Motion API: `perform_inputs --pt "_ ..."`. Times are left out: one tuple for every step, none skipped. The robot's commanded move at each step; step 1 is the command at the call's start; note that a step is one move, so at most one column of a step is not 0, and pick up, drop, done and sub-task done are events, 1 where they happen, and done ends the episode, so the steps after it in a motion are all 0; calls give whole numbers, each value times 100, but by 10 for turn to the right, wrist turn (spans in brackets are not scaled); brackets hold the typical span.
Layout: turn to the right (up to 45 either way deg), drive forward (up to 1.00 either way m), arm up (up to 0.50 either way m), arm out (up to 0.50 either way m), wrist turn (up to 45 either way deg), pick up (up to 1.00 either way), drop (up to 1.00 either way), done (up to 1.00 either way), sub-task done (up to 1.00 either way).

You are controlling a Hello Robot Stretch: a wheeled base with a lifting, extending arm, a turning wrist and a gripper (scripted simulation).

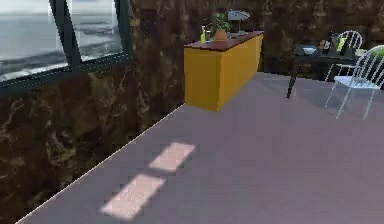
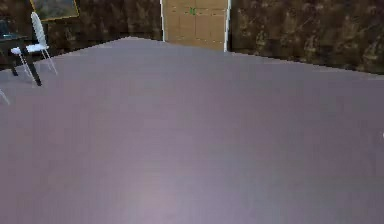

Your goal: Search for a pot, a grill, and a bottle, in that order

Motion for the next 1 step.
perform_inputs --pt "450 0 0 0 0 0 0 0 0"
